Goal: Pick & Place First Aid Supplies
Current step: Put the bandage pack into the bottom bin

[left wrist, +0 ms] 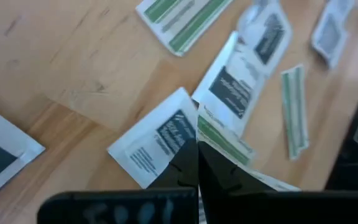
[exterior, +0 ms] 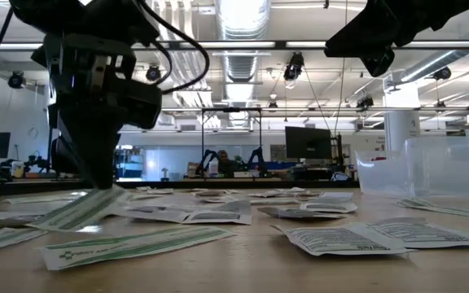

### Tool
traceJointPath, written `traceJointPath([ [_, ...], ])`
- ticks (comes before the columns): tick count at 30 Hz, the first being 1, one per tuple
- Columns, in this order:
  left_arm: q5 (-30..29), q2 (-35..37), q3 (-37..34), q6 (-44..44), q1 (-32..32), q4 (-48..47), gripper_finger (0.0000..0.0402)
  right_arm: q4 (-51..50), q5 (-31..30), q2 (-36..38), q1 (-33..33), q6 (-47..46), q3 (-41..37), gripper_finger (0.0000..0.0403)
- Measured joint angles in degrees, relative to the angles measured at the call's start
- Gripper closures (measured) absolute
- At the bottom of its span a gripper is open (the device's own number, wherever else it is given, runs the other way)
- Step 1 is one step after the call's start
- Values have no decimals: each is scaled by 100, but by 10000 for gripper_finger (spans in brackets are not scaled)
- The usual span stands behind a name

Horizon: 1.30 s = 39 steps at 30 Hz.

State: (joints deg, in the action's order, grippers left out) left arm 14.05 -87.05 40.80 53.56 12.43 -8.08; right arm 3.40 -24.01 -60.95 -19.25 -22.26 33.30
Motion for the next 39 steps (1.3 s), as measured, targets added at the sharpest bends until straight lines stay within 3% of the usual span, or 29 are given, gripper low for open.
traceJointPath([
  [15, -543, 1098, 0, -257, 0, -146, 401, -3, 52, 0, -2, -15, 0, 346],
  [20, -1107, 1352, 0, -523, -7, -78, 401, 22, 60, -84, -2, -20, -9, 346],
  [33, -2157, 1408, 2, -1640, -7, 1183, 401, 626, 70, -798, 0, 23, 57, 344],
  [39, -2367, 1367, 7, -2275, -7, 1908, 401, 645, 69, -940, 2, 3, 232, 308],
])
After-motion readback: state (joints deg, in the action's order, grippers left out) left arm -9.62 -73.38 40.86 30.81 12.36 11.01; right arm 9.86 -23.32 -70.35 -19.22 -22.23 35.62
